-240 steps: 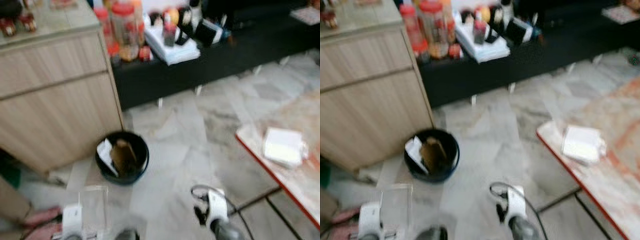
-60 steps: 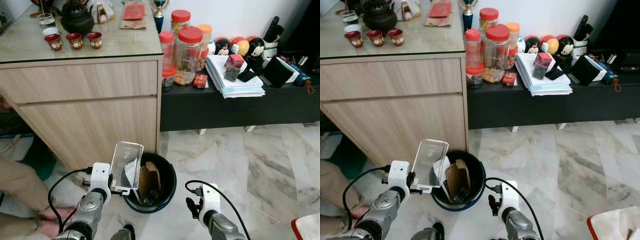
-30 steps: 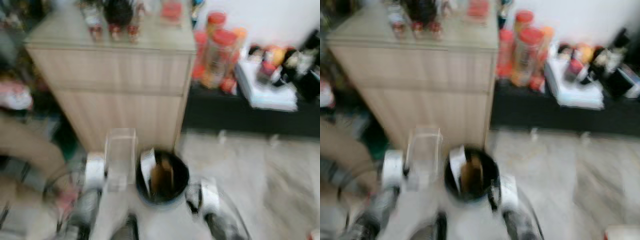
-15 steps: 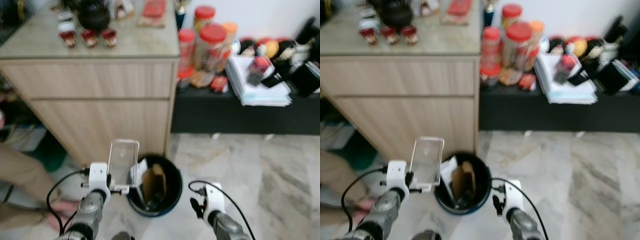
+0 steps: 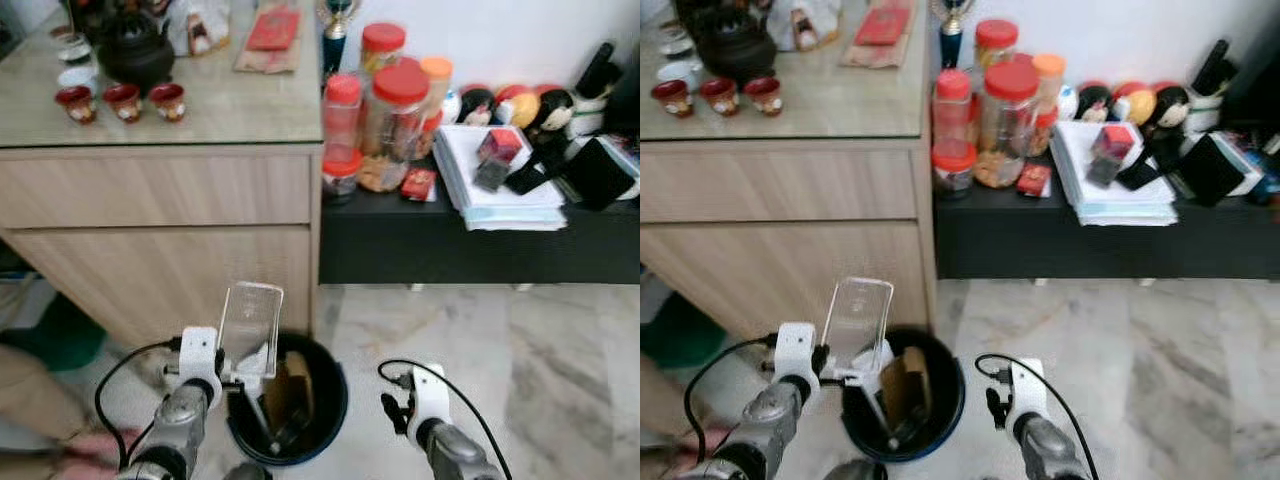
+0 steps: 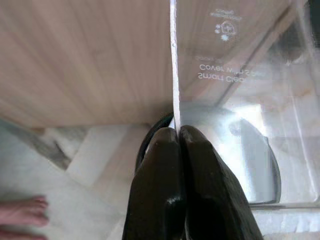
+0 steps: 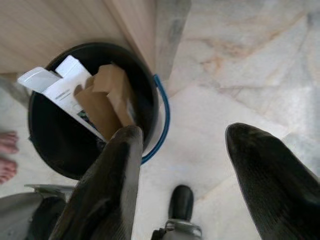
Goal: Picking trash to rubbish bin
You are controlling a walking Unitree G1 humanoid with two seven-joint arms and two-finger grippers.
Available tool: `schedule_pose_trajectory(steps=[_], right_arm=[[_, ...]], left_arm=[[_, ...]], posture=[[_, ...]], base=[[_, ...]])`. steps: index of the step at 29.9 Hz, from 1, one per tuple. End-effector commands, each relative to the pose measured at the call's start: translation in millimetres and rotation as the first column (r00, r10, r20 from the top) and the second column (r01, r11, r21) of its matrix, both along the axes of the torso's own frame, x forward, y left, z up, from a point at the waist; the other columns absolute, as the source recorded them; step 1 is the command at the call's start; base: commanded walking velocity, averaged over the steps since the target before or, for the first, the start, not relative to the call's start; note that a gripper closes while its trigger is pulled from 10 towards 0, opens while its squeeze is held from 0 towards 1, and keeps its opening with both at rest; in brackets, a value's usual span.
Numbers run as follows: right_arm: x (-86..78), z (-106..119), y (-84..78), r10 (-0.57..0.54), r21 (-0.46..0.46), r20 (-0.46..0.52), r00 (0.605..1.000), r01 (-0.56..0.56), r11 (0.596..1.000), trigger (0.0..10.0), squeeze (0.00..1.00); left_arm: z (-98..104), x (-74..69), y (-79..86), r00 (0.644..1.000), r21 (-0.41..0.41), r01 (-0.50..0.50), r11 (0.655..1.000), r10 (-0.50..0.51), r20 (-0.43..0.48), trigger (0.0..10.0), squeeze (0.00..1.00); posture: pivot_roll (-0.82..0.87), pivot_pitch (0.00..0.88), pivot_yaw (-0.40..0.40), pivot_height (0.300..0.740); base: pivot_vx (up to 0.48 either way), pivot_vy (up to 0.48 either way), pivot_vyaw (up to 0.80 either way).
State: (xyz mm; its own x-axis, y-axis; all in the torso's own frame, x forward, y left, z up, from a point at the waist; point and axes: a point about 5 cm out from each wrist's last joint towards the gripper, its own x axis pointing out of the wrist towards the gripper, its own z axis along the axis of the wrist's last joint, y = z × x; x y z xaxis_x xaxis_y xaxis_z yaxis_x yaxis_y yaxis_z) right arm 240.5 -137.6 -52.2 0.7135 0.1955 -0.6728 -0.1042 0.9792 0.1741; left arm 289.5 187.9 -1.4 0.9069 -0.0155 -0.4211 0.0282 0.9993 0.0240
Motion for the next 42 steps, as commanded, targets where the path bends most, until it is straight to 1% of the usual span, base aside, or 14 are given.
schedule_pose_trajectory(steps=[1, 3, 8, 9, 11, 12, 13, 18, 19, 20, 36, 37, 40, 42], right_arm=[[-6.2, -4, 5.3, 0.031, 0.008, -0.032, 0.999, -0.031, 1.000, 10.0, 0.00], [-3.9, -2, 9.3, 0.055, 0.023, -0.023, 0.998, -0.055, 0.998, 10.0, 0.00], [2.3, 3, 16.2, 0.111, 0.049, 0.004, 0.994, -0.111, 0.993, 10.0, 0.00], [2.3, 3, 16.2, 0.111, 0.049, 0.003, 0.994, -0.111, 0.993, 10.0, 0.00], [11.7, 12, 28.2, 0.208, 0.093, 0.045, 0.977, -0.212, 0.973, 10.0, 0.00], [11.7, 12, 28.2, 0.208, 0.093, 0.045, 0.977, -0.212, 0.973, 10.0, 0.00], [15.8, 17, 34.3, 0.256, 0.113, 0.068, 0.964, -0.262, 0.958, 10.0, 0.00], [23.9, 25, 42.0, 0.306, 0.122, 0.112, 0.945, -0.319, 0.940, 10.0, 0.00], [23.8, 25, 41.9, 0.306, 0.121, 0.111, 0.945, -0.319, 0.940, 10.0, 0.00], [23.7, 25, 41.9, 0.308, 0.121, 0.110, 0.945, -0.320, 0.940, 10.0, 0.00], [16.5, 18, 37.7, 0.294, 0.105, 0.084, 0.952, -0.301, 0.948, 10.0, 0.00], [15.8, 17, 36.0, 0.286, 0.101, 0.079, 0.955, -0.293, 0.951, 10.0, 0.00], [14.6, 15, 32.2, 0.266, 0.084, 0.070, 0.961, -0.271, 0.959, 10.0, 0.00], [10.2, 11, 25.4, 0.228, 0.050, 0.048, 0.972, -0.231, 0.972, 10.0, 0.00]], left_arm=[[-11, -10.0, -0.9, 0.997, 0.008, 0.036, 0.999, -0.035, -0.068, 10.0, 0.00], [-13, -10.8, -7.2, 0.994, -0.018, 0.070, 0.997, -0.072, -0.084, 10.0, 0.00], [-16, -12.2, -13.1, 0.987, -0.009, 0.113, 0.994, -0.114, -0.114, 10.0, 0.00], [-16, -12.2, -13.1, 0.987, -0.009, 0.114, 0.993, -0.114, -0.115, 10.0, 0.00], [-17, -11.6, -13.9, 0.986, -0.034, 0.095, 0.995, -0.098, -0.136, 10.0, 0.00], [-17, -11.6, -13.9, 0.986, -0.034, 0.095, 0.995, -0.098, -0.136, 10.0, 0.00], [-17, -11.1, -13.5, 0.985, -0.033, 0.094, 0.995, -0.098, -0.142, 10.0, 0.00], [-13, -7.2, -6.4, 0.988, -0.027, 0.070, 0.997, -0.073, -0.135, 10.0, 0.00], [-13, -7.1, -5.7, 0.988, -0.026, 0.069, 0.997, -0.072, -0.134, 10.0, 0.37], [-12, -6.8, -4.3, 0.989, -0.023, 0.069, 0.997, -0.071, -0.133, 10.0, 1.00], [-13, -10.8, 9.7, 0.991, 0.013, 0.021, 1.000, -0.019, -0.133, 10.0, 1.00], [-14, -11.4, 10.8, 0.991, 0.024, 0.014, 1.000, -0.011, -0.133, 10.0, 0.00], [-16, -14.2, 12.9, 0.990, 0.041, 0.007, 0.999, -0.001, -0.142, 10.0, 0.00], [-23, -24.1, 19.6, 0.984, 0.071, -0.029, 0.997, 0.041, -0.171, 10.0, 0.00]], posture=[[0.14, 0.195, -0.044, 0.740], [0.14, 0.195, -0.044, 0.740], [0.13, 0.195, -0.045, 0.740], [0.13, 0.195, -0.045, 0.740], [0.11, 0.199, -0.047, 0.740], [0.11, 0.199, -0.047, 0.740], [0.10, 0.198, -0.050, 0.740], [0.11, 0.196, -0.055, 0.740], [0.11, 0.195, -0.056, 0.740], [0.11, 0.194, -0.056, 0.740], [0.12, 0.200, -0.065, 0.740], [0.12, 0.201, -0.065, 0.740], [0.12, 0.202, -0.064, 0.740], [0.13, 0.203, -0.061, 0.740]], base=[[0.000, 0.000, 0.00], [0.000, 0.000, 0.00], [0.000, 0.000, 0.00], [0.000, 0.000, 0.00], [0.000, 0.000, 0.00], [0.000, 0.000, 0.00], [0.000, 0.000, 0.00], [0.000, 0.000, 0.00], [0.000, 0.000, 0.00], [0.000, 0.000, 0.00], [0.000, 0.000, 0.00], [0.000, 0.000, 0.00], [0.000, 0.000, 0.00], [0.000, 0.000, 0.00]])
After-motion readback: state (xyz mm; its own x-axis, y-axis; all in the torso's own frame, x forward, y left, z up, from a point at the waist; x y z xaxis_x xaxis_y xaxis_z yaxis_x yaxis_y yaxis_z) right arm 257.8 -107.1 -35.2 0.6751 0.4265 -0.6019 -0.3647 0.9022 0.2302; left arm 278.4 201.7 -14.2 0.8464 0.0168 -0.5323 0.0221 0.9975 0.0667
